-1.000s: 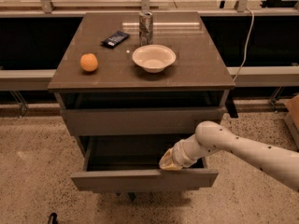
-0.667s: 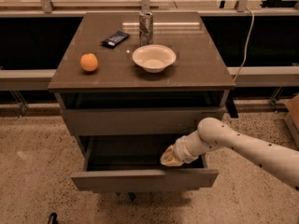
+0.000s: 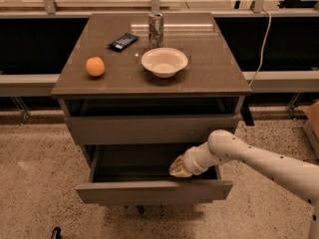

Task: Open middle drawer

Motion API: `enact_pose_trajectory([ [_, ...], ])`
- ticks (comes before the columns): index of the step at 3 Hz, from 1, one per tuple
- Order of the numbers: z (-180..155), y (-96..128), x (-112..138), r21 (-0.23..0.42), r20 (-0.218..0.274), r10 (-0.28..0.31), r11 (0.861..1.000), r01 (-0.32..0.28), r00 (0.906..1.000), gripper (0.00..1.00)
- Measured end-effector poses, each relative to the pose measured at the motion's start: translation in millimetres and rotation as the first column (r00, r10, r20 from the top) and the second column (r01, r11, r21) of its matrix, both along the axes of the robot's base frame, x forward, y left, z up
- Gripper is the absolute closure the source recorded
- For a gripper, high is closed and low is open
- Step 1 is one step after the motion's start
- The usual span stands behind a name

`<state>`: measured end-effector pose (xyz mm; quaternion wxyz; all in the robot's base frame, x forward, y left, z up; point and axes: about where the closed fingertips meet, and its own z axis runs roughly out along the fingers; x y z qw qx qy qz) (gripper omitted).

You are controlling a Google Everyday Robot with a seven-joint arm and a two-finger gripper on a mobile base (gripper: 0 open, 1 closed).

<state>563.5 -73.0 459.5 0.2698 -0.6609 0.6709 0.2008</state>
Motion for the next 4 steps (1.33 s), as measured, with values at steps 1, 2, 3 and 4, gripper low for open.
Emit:
enact_pose_trajectory([
  [1, -8.8, 5.2, 4.4, -0.005, 0.028, 0.007, 1.000, -0.007, 0.9996, 0.88],
  [2, -20.9, 8.2, 6.4, -0.011, 0.041, 0.043, 0.999, -0.042, 0.9982, 0.89],
  [3, -33.9, 9.7, 3.1, -0.018, 0.072, 0.105, 0.994, -0.104, 0.9919, 1.00],
  [4, -40.9, 9.6, -0.9, -0.036, 0.082, 0.145, 0.989, -0.143, 0.9860, 1.00],
])
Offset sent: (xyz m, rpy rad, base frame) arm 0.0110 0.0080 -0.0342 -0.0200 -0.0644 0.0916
